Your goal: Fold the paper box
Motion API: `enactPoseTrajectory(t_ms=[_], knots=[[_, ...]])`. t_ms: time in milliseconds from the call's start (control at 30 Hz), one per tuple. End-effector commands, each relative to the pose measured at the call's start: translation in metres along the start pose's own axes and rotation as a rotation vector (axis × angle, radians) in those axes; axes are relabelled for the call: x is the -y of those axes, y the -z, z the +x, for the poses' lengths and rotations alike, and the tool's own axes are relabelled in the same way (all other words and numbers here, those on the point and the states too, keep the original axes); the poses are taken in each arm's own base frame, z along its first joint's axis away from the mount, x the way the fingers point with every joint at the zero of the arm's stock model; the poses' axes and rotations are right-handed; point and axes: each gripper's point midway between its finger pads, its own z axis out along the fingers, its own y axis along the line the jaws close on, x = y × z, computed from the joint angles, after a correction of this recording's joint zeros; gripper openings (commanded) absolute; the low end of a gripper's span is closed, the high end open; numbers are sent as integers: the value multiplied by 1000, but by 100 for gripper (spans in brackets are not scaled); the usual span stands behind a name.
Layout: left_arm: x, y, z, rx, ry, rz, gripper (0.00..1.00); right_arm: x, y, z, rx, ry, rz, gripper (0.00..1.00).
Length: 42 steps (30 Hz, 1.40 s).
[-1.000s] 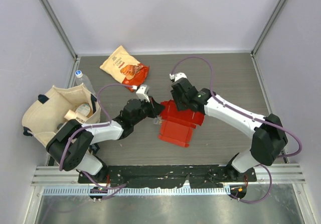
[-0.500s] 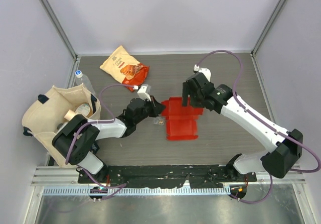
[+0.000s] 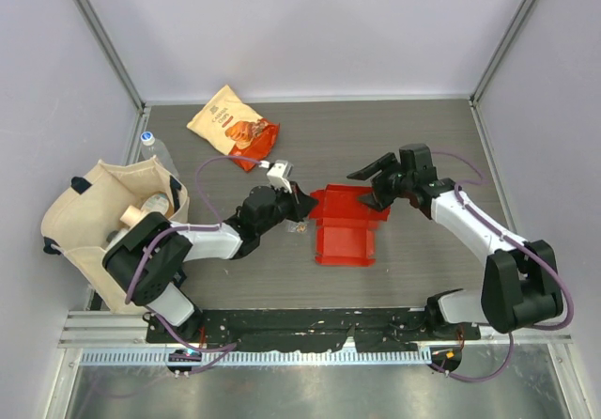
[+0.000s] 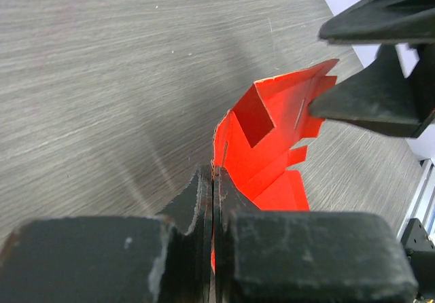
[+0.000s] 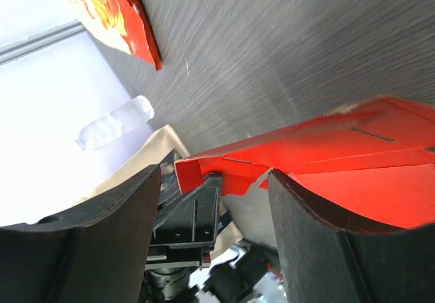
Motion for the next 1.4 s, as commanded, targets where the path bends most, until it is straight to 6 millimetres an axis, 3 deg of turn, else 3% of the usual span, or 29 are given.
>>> enactPoseTrajectory(t_ms=[0, 167, 567, 933, 1100, 1167, 1200, 1367], knots=[[20, -5, -23, 92, -81, 88, 0, -32, 1, 10, -112, -109, -162, 69], [28, -5, -22, 84, -126, 126, 0, -20, -9, 6, -134, -189, -139, 63], [26, -9, -20, 83, -205, 125, 0, 2, -17, 11, -158, -267, -97, 53], [33, -16, -19, 88, -206, 147, 0, 14, -22, 7, -134, -299, -92, 20], [24, -28, -12, 81, -186, 120, 0, 19, -25, 3, -107, -279, -101, 1], [22, -33, -8, 82, -170, 120, 0, 15, -25, -1, -86, -235, -142, 1], [21, -36, -7, 86, -165, 123, 0, 22, -28, -1, -79, -233, -144, 1], [-5, -53, 10, 99, -149, 49, 0, 25, -35, -4, -59, -193, -220, 1]])
